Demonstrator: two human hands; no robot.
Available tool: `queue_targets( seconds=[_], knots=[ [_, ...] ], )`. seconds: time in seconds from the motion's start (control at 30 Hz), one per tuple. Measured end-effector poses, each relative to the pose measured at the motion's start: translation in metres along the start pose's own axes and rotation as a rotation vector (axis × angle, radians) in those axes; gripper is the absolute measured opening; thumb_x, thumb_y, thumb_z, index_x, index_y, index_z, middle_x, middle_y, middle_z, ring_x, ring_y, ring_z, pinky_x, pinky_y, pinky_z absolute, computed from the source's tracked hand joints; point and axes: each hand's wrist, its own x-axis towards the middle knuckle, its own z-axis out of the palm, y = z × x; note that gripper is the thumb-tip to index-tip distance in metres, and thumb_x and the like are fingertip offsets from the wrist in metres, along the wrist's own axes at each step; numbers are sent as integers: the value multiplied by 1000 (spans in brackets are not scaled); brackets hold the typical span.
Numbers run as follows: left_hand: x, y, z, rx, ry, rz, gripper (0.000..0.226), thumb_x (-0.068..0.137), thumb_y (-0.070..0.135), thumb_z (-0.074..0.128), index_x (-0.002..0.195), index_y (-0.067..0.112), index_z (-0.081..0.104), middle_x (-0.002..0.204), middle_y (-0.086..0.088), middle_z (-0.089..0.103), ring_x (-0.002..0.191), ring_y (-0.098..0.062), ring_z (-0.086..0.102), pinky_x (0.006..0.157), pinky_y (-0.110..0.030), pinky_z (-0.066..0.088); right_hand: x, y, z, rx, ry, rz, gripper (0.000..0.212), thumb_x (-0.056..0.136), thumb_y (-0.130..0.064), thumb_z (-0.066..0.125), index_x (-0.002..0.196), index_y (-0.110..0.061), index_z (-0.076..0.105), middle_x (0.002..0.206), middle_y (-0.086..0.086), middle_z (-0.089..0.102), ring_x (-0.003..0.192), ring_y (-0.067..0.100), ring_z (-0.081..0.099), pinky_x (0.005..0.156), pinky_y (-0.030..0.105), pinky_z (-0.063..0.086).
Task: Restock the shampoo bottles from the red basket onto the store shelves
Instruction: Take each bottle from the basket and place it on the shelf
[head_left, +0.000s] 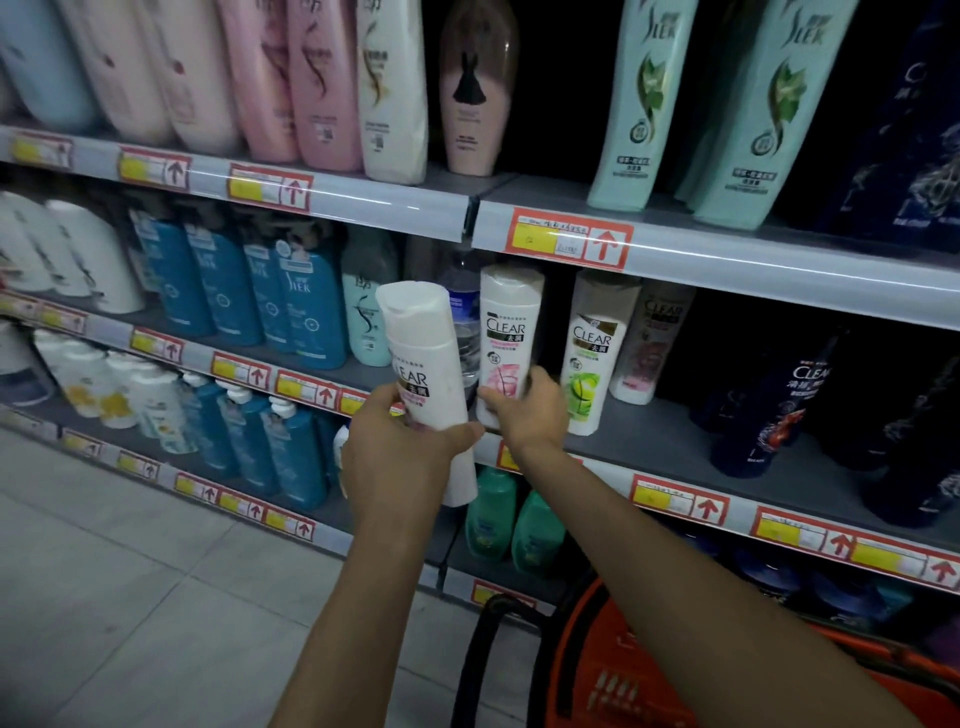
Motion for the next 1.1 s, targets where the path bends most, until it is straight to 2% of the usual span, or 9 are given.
queue_targets(
  seconds=[0.2,0.33,0.4,0.47,0.57,0.7,0.83,1.0,1.1],
  knots=[
    [-2,5,-9,9,57,31,58,61,30,98,109,22,66,106,-1,76,89,-20,70,83,-48,60,-42,13,-30,129,8,-260,45,78,-36,85,116,-27,63,110,-5,65,99,18,63,84,44,57],
    [-6,9,-10,24,67,45,63,62,32,97,115,23,65,113,0,74,94,-21,70,85,-48,59,-76,12,-77,232,3,-419,41,80,-23,88,116,-28,67,110,-10,69,98,7,65,77,25,55],
    [-9,9,-8,29,51,50,63,63,33,96,117,22,64,115,-2,73,95,-23,69,84,-45,58,-85,18,-102,223,39,-393,38,77,-20,90,109,-23,70,100,-10,72,86,2,64,69,13,48],
    [-12,9,-5,24,36,54,63,64,33,96,117,21,64,114,-2,73,95,-23,68,82,-43,56,-83,31,-125,193,102,-335,33,76,-22,90,103,-17,71,92,-9,72,80,2,64,64,9,45],
    [-16,10,2,15,15,54,63,63,32,97,116,21,65,113,-1,73,94,-23,68,84,-44,57,-66,57,-151,96,202,-268,29,78,-26,89,98,-17,70,86,-9,71,79,6,64,66,20,49],
    [-16,12,14,-1,-18,59,57,64,29,97,111,20,65,104,1,71,85,-13,65,73,-32,47,-35,91,-162,-39,269,-147,36,79,-39,86,104,-21,68,91,-3,71,89,19,65,74,37,55],
    [-14,12,27,23,-60,68,60,66,33,95,116,21,63,100,3,66,86,-18,63,75,-32,45,-4,94,-162,-145,236,-153,42,78,-38,87,108,-14,70,93,4,75,89,25,68,73,38,55],
    [-12,7,39,41,-112,70,55,66,29,96,107,26,59,84,15,60,77,0,56,62,-26,42,26,89,-152,-218,173,-111,48,80,-38,85,111,-8,65,102,12,74,97,33,68,77,43,55],
    [-10,8,43,52,-121,80,55,66,28,95,108,24,60,92,6,63,78,1,57,60,-23,41,37,87,-156,-204,136,-91,44,82,-37,84,112,-10,63,109,10,75,103,32,68,83,44,56]
  ],
)
